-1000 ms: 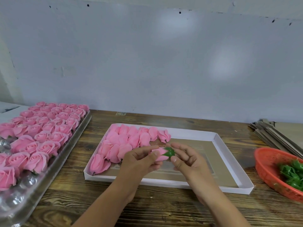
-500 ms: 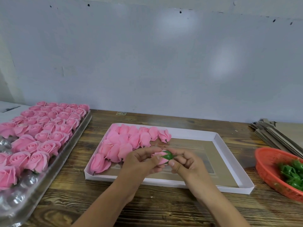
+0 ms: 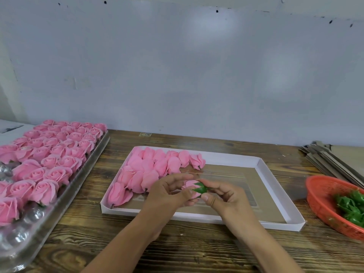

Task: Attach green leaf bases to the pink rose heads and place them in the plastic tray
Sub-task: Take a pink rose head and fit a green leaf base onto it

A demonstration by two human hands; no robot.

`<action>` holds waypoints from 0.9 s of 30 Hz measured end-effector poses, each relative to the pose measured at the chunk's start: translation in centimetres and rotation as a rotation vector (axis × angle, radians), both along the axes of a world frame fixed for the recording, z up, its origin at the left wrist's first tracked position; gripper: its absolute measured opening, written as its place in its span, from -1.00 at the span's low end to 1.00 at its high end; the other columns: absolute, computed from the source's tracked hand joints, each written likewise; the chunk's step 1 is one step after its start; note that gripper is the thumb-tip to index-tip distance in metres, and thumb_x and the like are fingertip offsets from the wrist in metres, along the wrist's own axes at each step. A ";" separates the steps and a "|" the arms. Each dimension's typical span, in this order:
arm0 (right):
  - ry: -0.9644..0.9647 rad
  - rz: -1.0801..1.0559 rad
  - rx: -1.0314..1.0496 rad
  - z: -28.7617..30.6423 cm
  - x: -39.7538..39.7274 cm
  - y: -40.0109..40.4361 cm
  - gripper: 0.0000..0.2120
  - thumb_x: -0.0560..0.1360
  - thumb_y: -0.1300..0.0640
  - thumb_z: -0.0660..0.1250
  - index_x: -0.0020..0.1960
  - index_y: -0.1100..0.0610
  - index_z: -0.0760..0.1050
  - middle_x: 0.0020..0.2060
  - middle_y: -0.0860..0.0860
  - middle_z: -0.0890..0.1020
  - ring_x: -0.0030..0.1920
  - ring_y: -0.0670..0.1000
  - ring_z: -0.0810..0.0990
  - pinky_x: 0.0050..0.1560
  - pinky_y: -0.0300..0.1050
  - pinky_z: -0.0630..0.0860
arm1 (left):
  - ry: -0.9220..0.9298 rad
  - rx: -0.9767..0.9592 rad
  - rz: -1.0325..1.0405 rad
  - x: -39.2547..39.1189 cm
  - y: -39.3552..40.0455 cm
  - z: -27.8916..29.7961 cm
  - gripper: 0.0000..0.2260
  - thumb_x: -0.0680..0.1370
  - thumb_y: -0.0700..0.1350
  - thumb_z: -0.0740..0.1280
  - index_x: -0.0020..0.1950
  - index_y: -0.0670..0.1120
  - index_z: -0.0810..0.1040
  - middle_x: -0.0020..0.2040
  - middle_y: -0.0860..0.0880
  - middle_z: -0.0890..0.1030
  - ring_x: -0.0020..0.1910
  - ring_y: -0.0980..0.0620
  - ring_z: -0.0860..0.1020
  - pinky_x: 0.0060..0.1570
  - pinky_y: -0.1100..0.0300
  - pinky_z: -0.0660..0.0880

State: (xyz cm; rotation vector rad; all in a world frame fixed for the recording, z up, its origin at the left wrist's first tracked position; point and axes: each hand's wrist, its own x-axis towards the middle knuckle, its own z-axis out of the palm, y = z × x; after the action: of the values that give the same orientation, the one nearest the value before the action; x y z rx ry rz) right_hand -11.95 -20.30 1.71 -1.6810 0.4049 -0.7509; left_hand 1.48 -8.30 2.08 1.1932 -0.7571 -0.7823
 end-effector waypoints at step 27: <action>0.008 0.115 0.188 1.1 -0.3 0.9 -0.67 0.44 0.32 0.47 0.18 0.10 0.58 0.00 0.12 0.70 -0.09 0.03 0.66 -0.07 -0.09 0.63 | -0.350 -0.022 0.098 -0.4 -0.2 -0.2 -0.35 0.32 0.10 0.54 0.33 0.44 0.37 0.17 0.17 0.64 0.09 0.09 0.64 0.12 0.07 0.61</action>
State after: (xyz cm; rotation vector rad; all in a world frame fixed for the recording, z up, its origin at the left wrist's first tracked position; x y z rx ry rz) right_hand -12.21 -19.44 2.78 -1.5169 0.3693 -0.6028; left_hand 1.12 -8.51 1.84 1.3548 -0.9821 -0.4872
